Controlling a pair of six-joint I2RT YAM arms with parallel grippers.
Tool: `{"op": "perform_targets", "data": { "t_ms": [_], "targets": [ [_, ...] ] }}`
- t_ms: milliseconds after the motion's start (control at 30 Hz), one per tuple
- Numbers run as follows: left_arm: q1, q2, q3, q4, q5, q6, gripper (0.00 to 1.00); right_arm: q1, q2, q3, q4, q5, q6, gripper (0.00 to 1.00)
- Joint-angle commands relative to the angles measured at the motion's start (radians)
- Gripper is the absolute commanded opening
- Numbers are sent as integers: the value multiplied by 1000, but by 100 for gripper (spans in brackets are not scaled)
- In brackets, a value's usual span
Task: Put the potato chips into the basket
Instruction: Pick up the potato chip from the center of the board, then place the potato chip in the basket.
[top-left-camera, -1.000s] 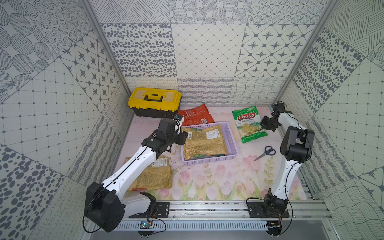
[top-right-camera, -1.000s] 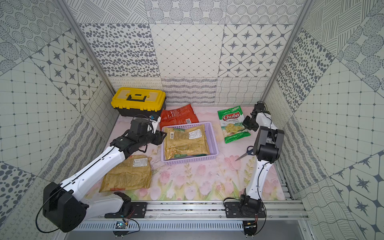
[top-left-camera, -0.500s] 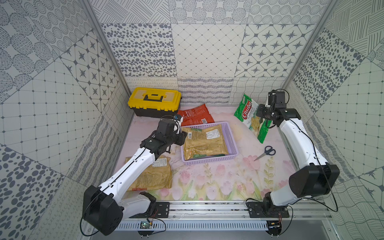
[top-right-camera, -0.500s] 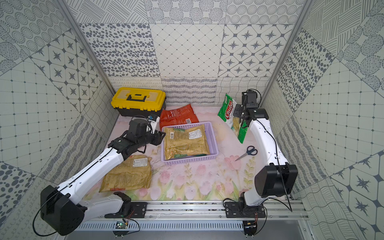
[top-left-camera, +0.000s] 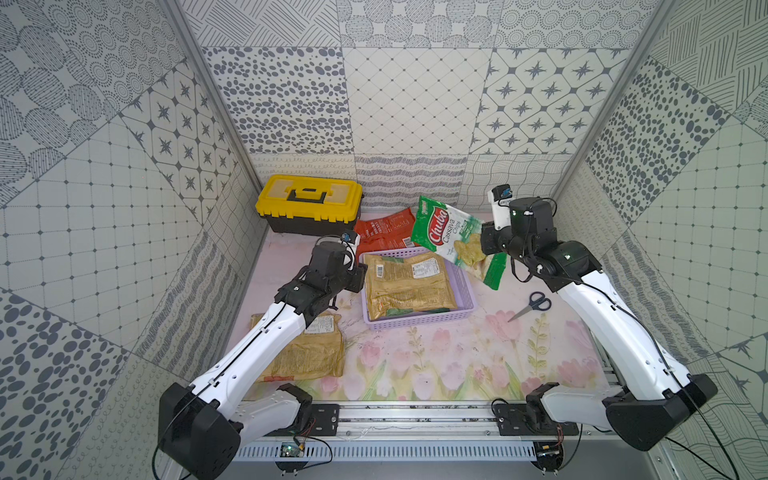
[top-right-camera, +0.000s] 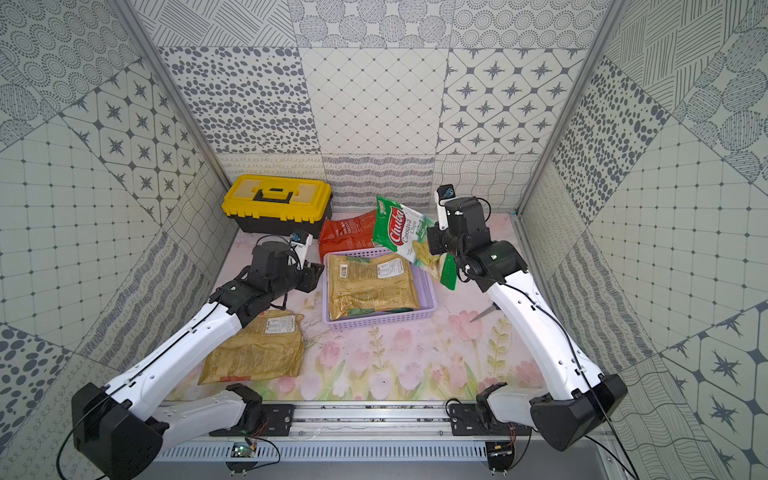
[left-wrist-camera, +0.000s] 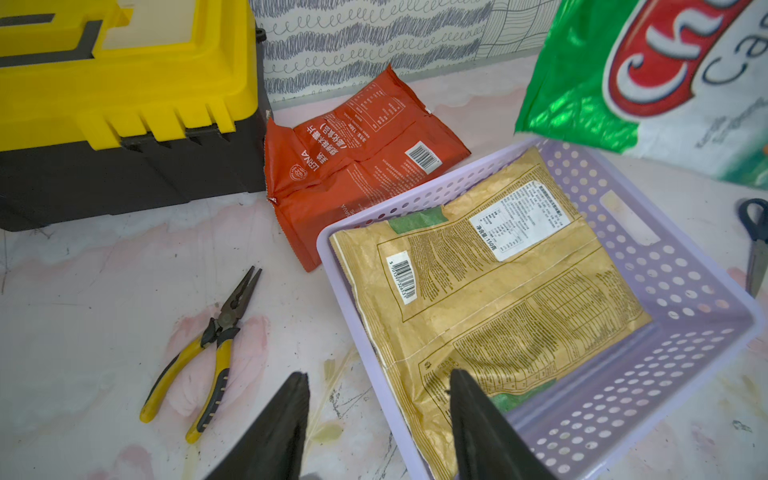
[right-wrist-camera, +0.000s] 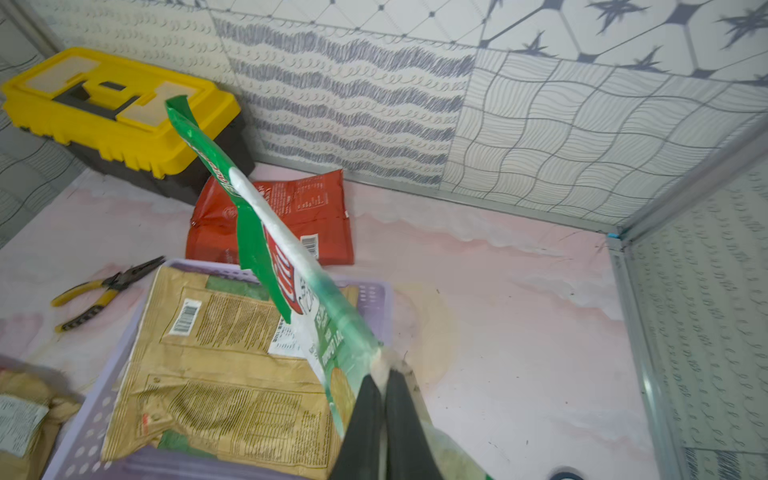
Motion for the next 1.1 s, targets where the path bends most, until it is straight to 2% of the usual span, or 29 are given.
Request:
{"op": "perform_targets", "data": {
  "t_ms": [0,133,233,300,433,667,867,933,1067],
  "targets": [
    [-2,-20,-8,43,-137,26,58,12,-7,-9,79,-204,-45,0],
    [-2,-44,-18,59,-211,32,58,34,1,-35,107,-444,-96,0],
    [1,-75,-43,86,-271,37,58,36,34,-30,100,-567,-139,0],
    [3,-91,-56,104,-295,40,58,40,70,-20,87,-621,-166,0],
    [14,-109,-67,118,-302,33,58,73,190,-23,86,-632,-202,0],
    [19,-102,-68,119,-303,28,58,118,396,17,73,-444,-306,0],
    [19,-102,-72,124,-310,25,59,116,450,59,36,-363,-406,0],
    [21,-100,-71,125,-315,23,58,109,462,66,23,-296,-441,0],
    [26,-94,-70,125,-311,16,58,71,494,90,19,-210,-449,0]
  ]
}}
